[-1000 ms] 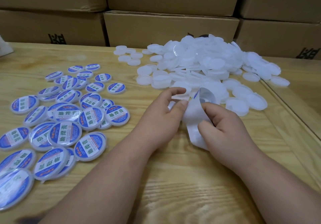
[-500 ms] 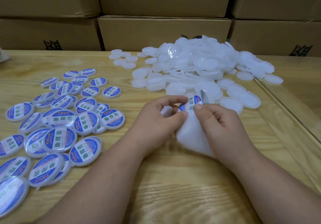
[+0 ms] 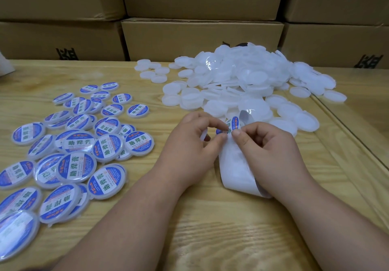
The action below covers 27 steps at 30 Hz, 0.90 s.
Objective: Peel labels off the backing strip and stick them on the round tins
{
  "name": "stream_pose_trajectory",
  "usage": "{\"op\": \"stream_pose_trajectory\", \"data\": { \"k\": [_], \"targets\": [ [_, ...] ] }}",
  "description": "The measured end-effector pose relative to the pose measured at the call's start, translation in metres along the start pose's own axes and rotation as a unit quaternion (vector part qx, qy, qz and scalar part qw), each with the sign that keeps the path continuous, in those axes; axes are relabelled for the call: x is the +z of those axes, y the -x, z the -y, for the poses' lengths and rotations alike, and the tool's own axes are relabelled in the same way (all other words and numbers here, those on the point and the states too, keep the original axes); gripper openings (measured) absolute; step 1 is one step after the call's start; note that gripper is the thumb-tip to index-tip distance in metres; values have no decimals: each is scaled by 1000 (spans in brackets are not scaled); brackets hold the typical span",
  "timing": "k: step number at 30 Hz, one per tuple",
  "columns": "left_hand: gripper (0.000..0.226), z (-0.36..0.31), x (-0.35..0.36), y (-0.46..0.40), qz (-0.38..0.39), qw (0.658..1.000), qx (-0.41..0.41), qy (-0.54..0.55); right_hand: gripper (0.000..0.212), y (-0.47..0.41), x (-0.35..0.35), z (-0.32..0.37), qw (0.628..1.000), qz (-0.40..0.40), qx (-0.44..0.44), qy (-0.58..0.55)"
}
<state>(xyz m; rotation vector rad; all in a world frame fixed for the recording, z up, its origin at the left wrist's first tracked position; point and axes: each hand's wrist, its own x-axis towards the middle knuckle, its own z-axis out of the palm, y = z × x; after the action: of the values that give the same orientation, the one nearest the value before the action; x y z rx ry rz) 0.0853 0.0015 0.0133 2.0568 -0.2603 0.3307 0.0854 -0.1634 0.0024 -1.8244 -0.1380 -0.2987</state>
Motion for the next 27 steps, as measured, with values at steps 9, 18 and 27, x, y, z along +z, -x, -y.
{"op": "stream_pose_trajectory", "data": {
  "k": [9,18,27],
  "targets": [
    [10,0,-2,1,-6,999,22,-30,15,4,0,5,997,71,-16,7],
    [9,0,-2,2,0,999,34,-25,19,5,-2,8,997,69,-33,21],
    [6,-1,-3,1,1,999,34,-13,16,5,-1,9,997,62,-33,33]
  ]
}}
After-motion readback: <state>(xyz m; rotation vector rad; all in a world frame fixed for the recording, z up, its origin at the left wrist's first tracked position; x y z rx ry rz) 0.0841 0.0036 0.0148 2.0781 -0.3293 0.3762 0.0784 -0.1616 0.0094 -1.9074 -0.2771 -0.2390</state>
